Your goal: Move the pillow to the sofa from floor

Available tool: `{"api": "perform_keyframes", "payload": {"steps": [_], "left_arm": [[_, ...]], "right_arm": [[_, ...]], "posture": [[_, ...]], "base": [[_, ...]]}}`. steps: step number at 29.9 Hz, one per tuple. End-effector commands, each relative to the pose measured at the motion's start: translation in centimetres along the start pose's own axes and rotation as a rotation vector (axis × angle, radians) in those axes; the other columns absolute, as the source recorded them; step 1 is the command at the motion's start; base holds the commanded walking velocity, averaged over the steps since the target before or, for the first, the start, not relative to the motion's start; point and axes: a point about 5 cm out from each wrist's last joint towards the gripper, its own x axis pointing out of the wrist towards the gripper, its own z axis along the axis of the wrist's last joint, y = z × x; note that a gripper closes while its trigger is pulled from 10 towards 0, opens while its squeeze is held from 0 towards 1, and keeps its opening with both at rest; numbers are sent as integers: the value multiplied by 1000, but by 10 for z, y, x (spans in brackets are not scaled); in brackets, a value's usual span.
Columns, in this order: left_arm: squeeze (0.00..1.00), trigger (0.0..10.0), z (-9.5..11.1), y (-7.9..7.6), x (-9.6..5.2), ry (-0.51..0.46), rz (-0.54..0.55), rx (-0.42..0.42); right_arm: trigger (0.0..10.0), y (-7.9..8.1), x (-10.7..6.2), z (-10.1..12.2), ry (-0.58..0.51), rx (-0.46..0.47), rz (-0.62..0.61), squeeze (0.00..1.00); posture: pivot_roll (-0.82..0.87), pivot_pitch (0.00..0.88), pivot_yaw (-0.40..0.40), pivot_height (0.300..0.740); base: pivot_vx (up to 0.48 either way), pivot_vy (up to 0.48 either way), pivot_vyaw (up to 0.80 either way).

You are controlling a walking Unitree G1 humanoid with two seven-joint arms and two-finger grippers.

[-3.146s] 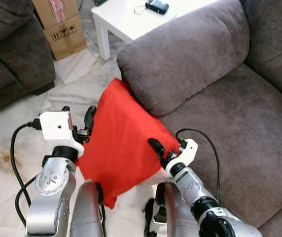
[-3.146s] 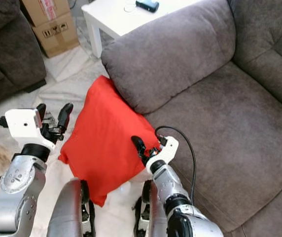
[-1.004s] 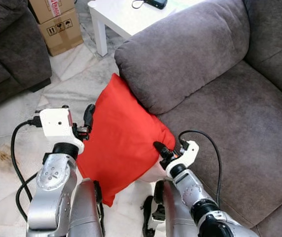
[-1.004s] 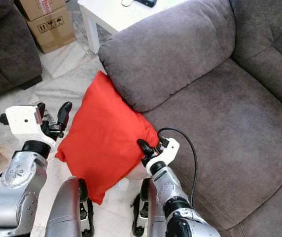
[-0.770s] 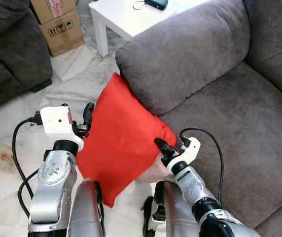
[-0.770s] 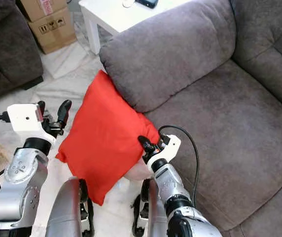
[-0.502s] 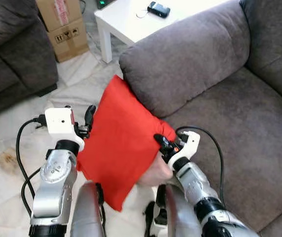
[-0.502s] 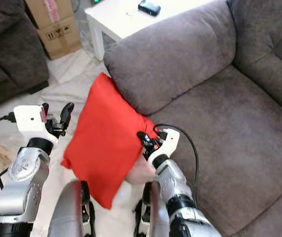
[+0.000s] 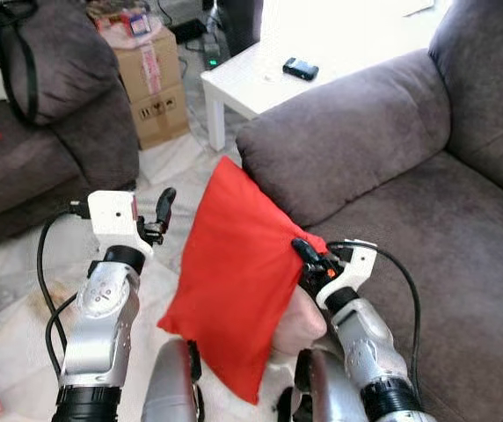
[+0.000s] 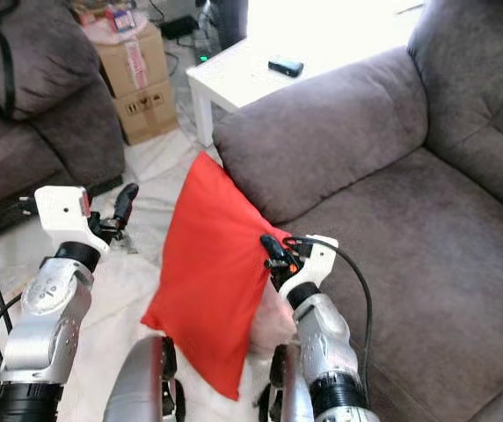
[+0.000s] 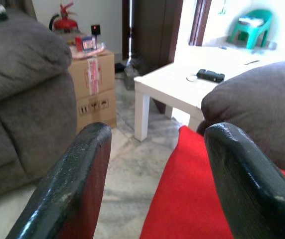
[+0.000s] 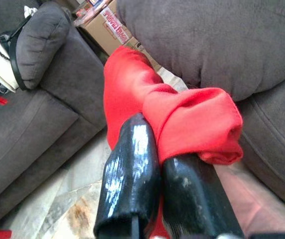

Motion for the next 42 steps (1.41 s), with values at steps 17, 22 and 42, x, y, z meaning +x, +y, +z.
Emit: {"api": "perform_keyframes", "payload": {"steps": [17,22,42], "left_arm": [[0,10000,-1,-7,3,-24,-34,-21],[0,10000,-2,-7,3,-25,-33,-23],[0,10000,-1,-10,5,-33,-47,-29]], "right_arm": [[10000,13,2,48,-176,-91,34,0],[10000,15,3,48,-173,-91,35,0],[10000,18,5,50,-181,-94,37,0]], "posture": [[52,60,-28,625],[52,56,-30,625],[49,52,-24,633]], "base": [[0,0,0],[0,0,0],[0,0,0]]}}
